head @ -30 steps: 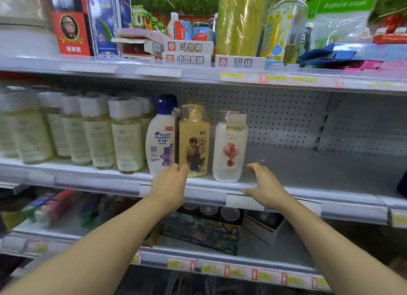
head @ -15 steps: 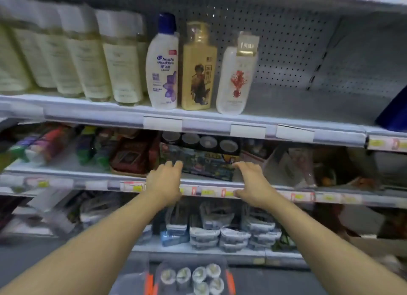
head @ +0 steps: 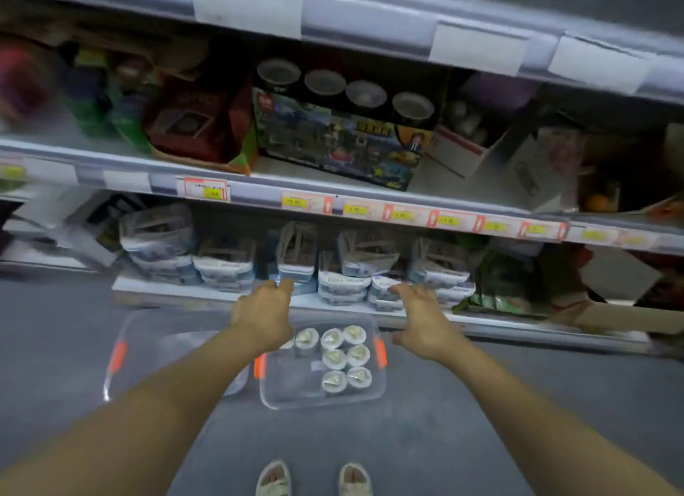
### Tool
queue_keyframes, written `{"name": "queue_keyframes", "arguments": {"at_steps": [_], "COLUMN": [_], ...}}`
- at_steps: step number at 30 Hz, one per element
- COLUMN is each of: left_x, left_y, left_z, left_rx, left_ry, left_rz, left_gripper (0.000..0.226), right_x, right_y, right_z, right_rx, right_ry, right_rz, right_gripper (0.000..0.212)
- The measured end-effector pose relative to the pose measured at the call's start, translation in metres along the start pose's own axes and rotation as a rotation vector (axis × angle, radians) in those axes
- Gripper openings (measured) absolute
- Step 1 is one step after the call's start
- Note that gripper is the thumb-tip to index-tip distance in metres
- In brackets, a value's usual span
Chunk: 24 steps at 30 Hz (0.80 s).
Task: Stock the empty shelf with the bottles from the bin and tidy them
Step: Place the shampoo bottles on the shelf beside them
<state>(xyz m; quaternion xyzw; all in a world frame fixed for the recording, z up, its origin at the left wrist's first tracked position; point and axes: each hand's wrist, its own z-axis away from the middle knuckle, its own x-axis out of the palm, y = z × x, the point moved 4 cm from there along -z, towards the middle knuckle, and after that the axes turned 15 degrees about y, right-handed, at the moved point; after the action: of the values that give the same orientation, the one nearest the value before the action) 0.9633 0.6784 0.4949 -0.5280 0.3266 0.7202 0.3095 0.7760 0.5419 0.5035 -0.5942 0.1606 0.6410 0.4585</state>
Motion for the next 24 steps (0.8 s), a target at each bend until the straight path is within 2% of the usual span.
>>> {"name": "queue_keyframes", "arguments": {"at_steps": [9,14,24], "left_x": [0.136,0.211,0.369], "left_y": [0.024,0.046,0.05], "left_z": [0.017,0.021,-0.015], "left_rx": [-0.153,-0.221,-0.257], "left_ry": [-0.203,-0.246,-0.262], "left_rz": [0.075,0.141,0.184], "left_gripper": [0.071,0.069,0.069], "right_x": [0.102,0.166,0.321], "right_y": [0.073,0.117,0.194], "right_z": [-0.017,-0.028,-0.062], "right_rx": [-0.021,-0.058,-0.001], "right_ry": [-0.189,-0.254,-0.287], "right_rz": [-0.035,-0.019,-0.069], "right_gripper": [0.073,0.075,0.073]}}
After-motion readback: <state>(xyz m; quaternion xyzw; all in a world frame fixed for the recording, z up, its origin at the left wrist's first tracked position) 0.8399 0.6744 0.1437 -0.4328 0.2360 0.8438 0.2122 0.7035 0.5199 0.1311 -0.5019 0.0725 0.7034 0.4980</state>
